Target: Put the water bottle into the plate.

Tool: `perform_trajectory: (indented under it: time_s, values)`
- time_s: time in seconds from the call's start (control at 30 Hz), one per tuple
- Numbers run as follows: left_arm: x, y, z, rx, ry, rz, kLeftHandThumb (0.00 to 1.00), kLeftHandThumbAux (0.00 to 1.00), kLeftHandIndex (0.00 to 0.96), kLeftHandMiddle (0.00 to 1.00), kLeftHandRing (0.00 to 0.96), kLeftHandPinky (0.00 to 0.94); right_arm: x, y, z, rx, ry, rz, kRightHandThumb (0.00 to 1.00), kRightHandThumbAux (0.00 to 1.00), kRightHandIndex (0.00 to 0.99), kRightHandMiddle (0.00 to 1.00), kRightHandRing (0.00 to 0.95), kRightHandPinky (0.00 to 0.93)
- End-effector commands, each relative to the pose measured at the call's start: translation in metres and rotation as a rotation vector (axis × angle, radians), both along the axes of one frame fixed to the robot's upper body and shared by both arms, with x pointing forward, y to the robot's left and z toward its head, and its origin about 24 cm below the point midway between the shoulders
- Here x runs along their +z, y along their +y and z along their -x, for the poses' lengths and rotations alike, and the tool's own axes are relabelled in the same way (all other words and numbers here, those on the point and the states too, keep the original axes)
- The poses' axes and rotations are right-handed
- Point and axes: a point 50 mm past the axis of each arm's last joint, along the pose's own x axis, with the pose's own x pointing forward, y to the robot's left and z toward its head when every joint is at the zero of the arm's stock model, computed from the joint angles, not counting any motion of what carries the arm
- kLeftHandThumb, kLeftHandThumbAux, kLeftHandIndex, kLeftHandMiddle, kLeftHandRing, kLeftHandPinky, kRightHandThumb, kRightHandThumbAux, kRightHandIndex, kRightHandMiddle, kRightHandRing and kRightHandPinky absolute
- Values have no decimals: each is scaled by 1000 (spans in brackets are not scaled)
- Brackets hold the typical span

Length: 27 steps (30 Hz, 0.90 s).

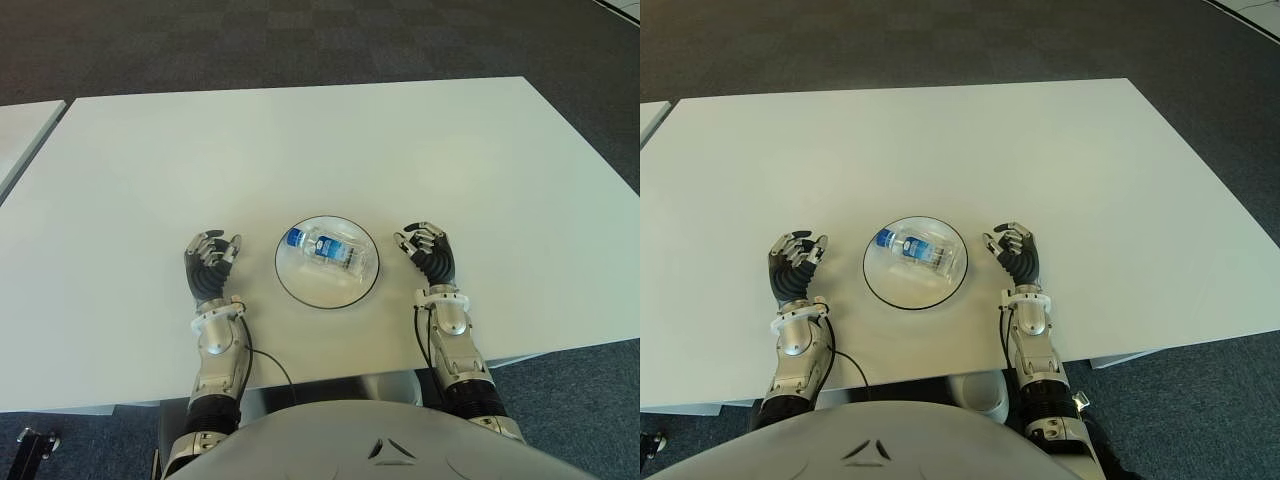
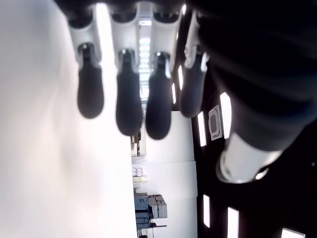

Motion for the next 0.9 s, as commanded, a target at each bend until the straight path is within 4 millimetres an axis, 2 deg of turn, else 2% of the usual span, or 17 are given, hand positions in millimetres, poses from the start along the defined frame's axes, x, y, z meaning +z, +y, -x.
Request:
perform_trajectory:
  time_s: [0.03,0.67,0.9]
  values:
    - [-9,1,2,-44,73,2,701,717,433,627,615,613,-13,2,7,-2,83,-9,701,731,436,749,733,707]
    - [-8,2,-1,-162,143,-26,703,715,434,680,663,645,-12,3,7,1,83,-21,701,731,436,751,732,705]
    - [-6,1,-4,-267,151,-55,701,716,434,682,667,650,-12,3,6,4,81,-19,701,731,436,754,734,709]
